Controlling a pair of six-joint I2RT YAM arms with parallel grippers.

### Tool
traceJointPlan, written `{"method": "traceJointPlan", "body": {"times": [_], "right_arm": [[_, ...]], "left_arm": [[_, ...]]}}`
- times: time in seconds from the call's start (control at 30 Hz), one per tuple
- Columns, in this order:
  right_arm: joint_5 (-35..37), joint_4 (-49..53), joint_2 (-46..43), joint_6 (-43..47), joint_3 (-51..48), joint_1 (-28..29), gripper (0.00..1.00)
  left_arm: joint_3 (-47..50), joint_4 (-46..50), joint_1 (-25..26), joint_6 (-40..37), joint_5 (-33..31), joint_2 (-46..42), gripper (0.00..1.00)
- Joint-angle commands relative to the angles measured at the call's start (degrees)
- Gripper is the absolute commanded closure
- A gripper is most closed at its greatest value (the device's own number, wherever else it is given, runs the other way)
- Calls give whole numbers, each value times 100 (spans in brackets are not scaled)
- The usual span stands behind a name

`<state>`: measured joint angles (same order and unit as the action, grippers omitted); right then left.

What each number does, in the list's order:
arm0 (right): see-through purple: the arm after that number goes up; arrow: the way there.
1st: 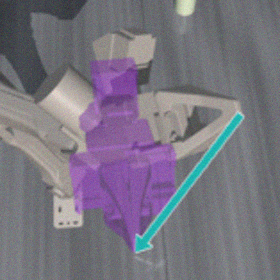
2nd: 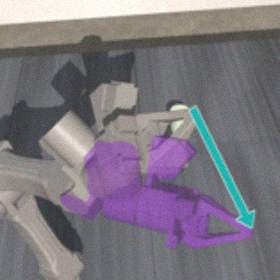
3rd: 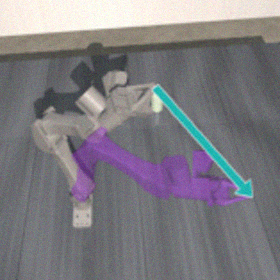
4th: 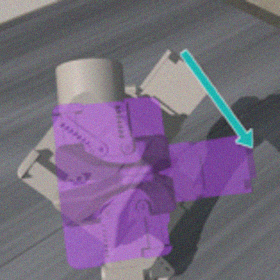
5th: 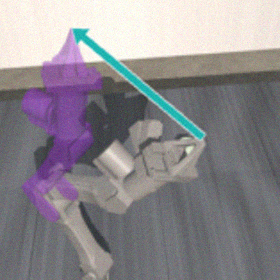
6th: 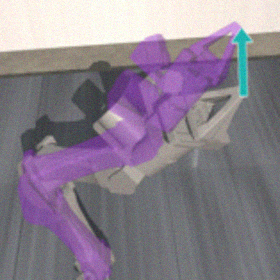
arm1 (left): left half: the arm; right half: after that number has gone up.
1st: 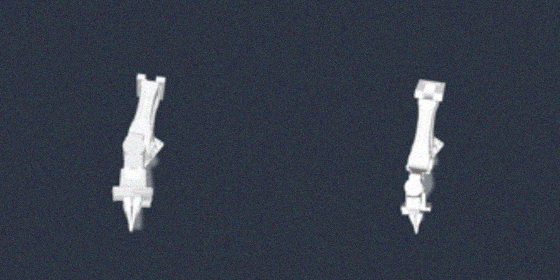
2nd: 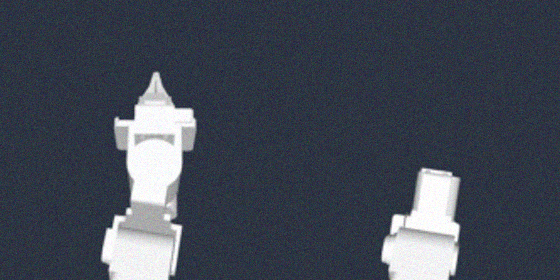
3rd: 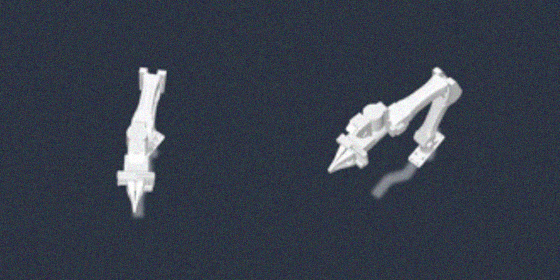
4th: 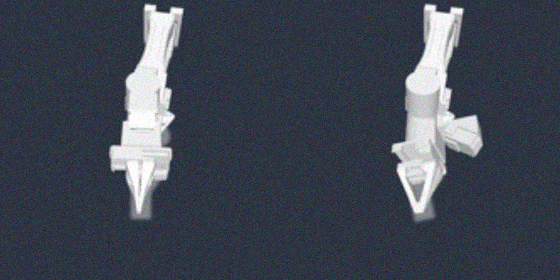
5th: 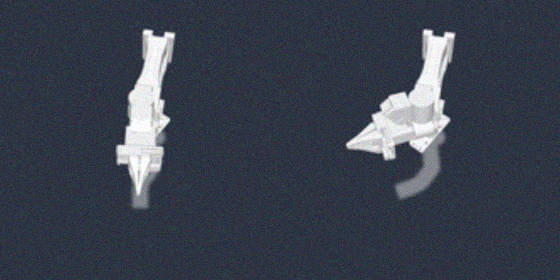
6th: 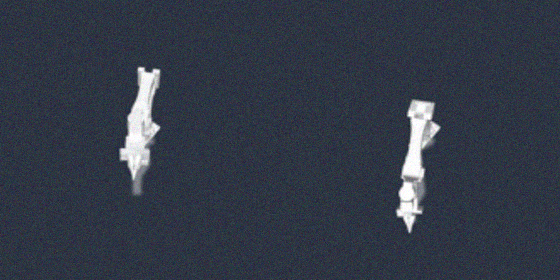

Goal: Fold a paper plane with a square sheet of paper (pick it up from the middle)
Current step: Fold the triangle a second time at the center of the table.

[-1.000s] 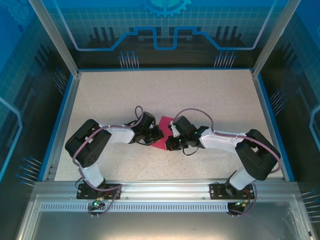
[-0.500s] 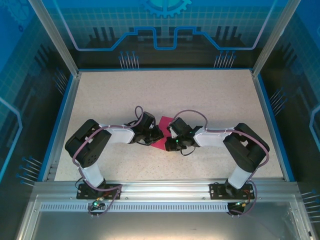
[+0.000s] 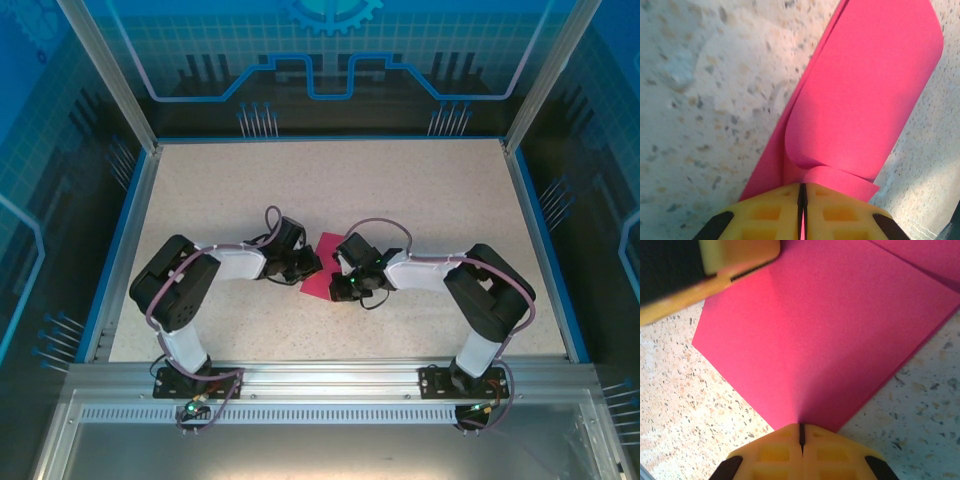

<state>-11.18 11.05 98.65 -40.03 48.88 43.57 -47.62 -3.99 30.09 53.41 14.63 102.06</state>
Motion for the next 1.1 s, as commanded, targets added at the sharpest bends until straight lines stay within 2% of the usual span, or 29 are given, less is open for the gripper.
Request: {"method": "traceJointPlan", "body": {"times": [0.0, 0.53, 0.67, 0.83, 1.07], "right_arm": [[387, 981, 373, 101, -230, 68, 100], [405, 953, 304, 110, -164, 70, 100], [380, 902, 223, 83, -136, 71, 100], [230, 674, -47, 48, -129, 55, 100], [-429, -245, -667, -105, -240, -205, 100]], "left_arm": [[-246, 386, -226, -374, -254, 261, 90], [-1155, 1046, -730, -1266, -233, 549, 89], [-1151, 892, -614, -1474, 178, 138, 87], [-677, 602, -279, -1405, 488, -578, 86], [-182, 120, 7, -1092, 716, -499, 87]]}}
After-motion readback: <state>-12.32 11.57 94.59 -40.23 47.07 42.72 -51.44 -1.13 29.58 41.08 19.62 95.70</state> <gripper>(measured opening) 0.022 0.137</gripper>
